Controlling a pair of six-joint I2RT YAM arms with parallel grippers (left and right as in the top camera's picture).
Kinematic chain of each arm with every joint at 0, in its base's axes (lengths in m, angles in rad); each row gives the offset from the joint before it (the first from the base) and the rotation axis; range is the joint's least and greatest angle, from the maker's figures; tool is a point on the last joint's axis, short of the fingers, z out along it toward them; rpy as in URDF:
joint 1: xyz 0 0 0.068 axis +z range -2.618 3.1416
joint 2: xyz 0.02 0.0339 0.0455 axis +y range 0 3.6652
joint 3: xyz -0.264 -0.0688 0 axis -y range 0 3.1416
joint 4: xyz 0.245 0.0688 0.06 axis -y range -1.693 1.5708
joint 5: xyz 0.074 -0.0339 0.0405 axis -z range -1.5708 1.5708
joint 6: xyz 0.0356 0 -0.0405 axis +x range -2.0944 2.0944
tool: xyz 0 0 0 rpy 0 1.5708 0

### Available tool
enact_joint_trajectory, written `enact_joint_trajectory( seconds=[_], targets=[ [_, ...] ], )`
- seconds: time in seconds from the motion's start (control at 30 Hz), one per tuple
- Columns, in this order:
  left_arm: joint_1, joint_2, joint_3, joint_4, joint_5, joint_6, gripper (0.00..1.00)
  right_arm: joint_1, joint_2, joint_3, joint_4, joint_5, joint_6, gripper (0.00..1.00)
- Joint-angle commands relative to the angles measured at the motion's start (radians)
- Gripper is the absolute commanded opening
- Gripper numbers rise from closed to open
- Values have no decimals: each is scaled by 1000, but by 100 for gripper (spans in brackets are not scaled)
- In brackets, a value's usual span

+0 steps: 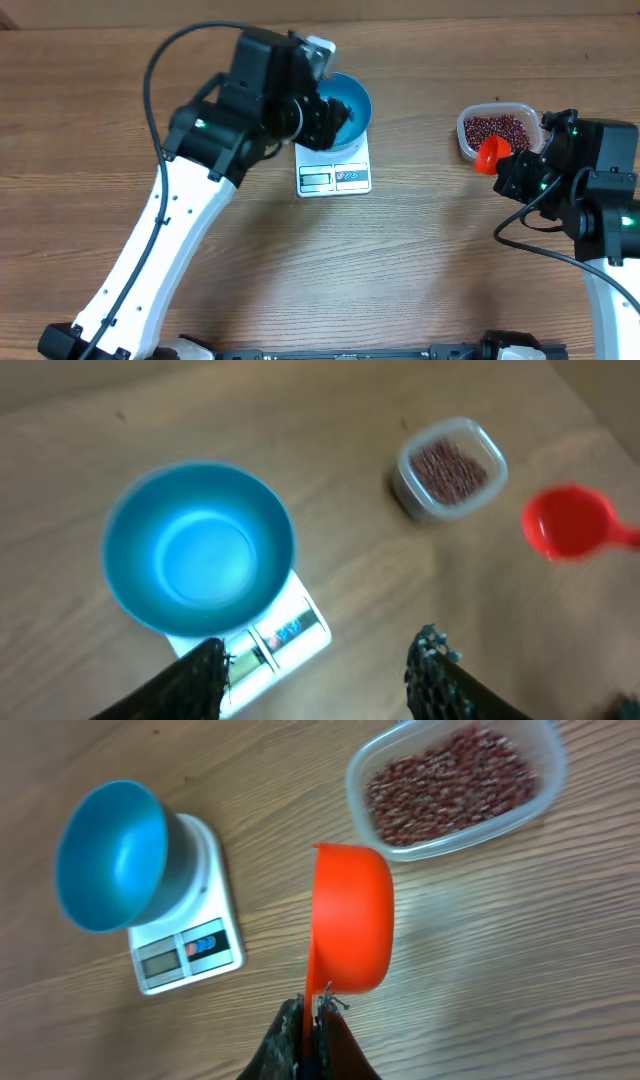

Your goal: Scoop item into bowl and weigh 150g on scale

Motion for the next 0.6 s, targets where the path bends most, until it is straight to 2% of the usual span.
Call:
enact_joint_trajectory(
  seconds=[0.0,0.03,0.07,0.23,0.3,0.57],
  targets=[
    [-54,36,5,-72,16,23,46,-8,14,23,6,105,-82,4],
    [-67,50,-3,-95,4,19,34,-8,19,23,6,116,-86,4],
    [-82,68,-14,-118,-19,6,29,-8,25,23,6,124,-86,4],
    [-143,122,-67,-159,-113,0,17,-8,51,23,5,124,-85,4],
    [-172,129,-124,-124,-140,-1,6,-8,66,23,2,119,-82,4],
    [-194,130,-360,97,-214,-52,4,-8,90,23,12,87,-78,4]
  ],
)
